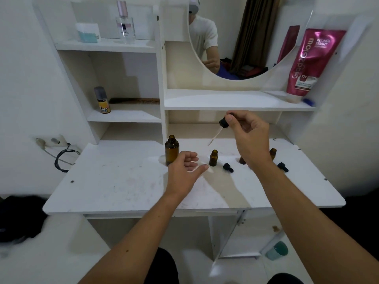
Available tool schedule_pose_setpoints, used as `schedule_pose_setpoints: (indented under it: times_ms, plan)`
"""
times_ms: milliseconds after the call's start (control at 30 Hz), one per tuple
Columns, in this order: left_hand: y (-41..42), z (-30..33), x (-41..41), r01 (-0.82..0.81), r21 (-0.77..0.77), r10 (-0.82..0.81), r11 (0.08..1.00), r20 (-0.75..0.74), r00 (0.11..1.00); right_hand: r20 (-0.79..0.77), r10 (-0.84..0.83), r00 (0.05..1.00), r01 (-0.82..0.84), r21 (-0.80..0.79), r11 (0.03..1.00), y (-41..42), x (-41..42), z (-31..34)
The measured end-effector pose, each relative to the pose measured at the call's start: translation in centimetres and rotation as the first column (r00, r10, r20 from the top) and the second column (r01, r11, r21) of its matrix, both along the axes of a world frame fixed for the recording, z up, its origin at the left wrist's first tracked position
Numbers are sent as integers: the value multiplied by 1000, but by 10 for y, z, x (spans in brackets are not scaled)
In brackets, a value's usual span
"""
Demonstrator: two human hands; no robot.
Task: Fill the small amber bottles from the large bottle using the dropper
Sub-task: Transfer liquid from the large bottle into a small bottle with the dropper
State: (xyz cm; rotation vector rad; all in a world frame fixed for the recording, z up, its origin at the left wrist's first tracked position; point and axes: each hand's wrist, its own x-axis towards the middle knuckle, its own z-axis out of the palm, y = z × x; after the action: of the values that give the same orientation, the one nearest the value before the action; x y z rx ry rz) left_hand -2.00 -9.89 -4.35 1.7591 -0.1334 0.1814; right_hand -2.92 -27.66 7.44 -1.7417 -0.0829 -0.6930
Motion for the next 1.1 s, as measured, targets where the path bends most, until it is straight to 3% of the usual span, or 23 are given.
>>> schedule_pose_setpoints:
  times_ms: [633, 833, 1100]
  plan:
    - [-45, -4, 38, 80, 107, -84, 991, 34, 996, -89, 31, 996, -38, -79, 996, -22, 14, -36]
    - [-45, -5, 38, 85, 103, -89, 991, 37, 995, -109, -13, 994, 3, -87, 996, -19, 18, -38]
    - [-44, -6, 38, 97, 90, -100, 991, 30, 995, -134, 43, 990, -61, -132, 989, -17, 18, -35]
